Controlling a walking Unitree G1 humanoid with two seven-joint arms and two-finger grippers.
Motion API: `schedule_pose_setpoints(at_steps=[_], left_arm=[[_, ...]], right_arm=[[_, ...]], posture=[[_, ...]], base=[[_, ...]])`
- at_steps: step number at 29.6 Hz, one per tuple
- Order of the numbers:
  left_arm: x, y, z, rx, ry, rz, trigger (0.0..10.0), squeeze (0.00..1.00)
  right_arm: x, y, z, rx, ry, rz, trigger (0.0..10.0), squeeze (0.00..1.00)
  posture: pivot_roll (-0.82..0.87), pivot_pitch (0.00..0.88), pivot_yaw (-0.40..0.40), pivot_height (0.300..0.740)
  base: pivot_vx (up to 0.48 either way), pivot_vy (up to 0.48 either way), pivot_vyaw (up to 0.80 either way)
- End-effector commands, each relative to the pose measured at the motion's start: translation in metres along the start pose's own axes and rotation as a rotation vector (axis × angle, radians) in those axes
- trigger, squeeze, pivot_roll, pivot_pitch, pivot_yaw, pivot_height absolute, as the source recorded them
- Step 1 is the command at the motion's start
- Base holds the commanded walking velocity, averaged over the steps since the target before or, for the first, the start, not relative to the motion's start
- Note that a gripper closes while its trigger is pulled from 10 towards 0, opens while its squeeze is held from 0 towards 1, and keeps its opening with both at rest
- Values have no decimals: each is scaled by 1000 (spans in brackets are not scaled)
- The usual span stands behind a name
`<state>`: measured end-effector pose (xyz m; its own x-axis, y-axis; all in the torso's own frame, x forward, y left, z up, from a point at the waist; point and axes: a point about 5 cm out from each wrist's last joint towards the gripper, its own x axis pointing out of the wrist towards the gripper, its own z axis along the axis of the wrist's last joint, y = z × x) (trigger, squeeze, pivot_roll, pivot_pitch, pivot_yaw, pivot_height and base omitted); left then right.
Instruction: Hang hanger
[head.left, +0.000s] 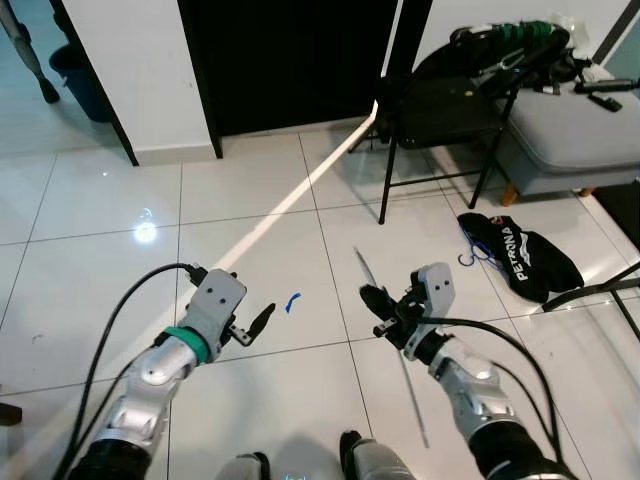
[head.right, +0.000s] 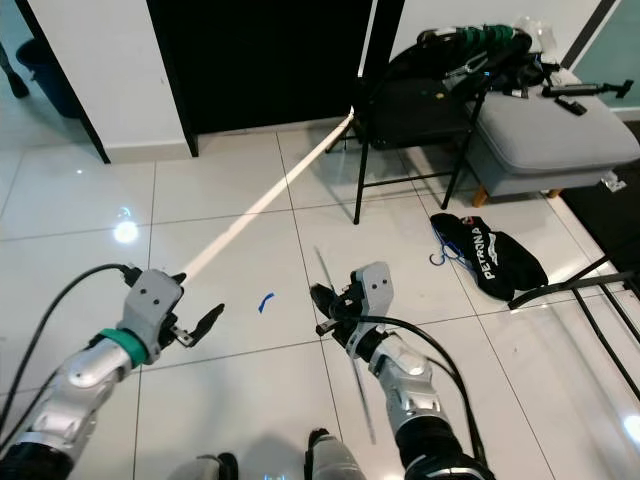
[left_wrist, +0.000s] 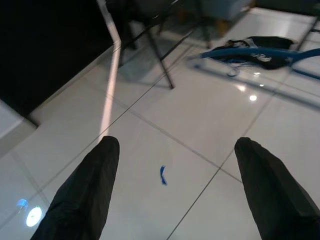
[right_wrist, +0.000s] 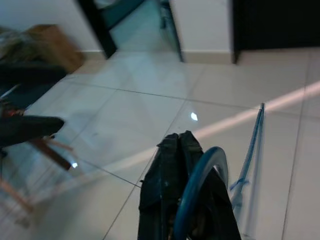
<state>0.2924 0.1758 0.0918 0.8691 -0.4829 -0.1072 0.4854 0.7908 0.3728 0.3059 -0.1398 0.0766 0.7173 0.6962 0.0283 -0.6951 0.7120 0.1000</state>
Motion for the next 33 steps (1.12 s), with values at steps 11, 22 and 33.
schedule_pose_setpoints(at_steps=[11, 22, 33], left_arm=[[-22, 10, 23, 29, -24, -365, 10000, 1000], [-33, 13, 39, 10, -12, -570, 10000, 988], [-19, 15, 49, 129, -38, -618, 10000, 0]], right_arm=[[-4, 6, 31, 32, -6, 371, 10000, 0], [-3, 27, 41, 6, 46, 631, 10000, 0], [-6, 51, 47, 55, 86, 820, 10000, 0]], posture=[[25, 112, -34, 740], [12, 117, -44, 740], [11, 111, -41, 740]], base=[[0, 0, 0], [0, 0, 0], [0, 0, 0]])
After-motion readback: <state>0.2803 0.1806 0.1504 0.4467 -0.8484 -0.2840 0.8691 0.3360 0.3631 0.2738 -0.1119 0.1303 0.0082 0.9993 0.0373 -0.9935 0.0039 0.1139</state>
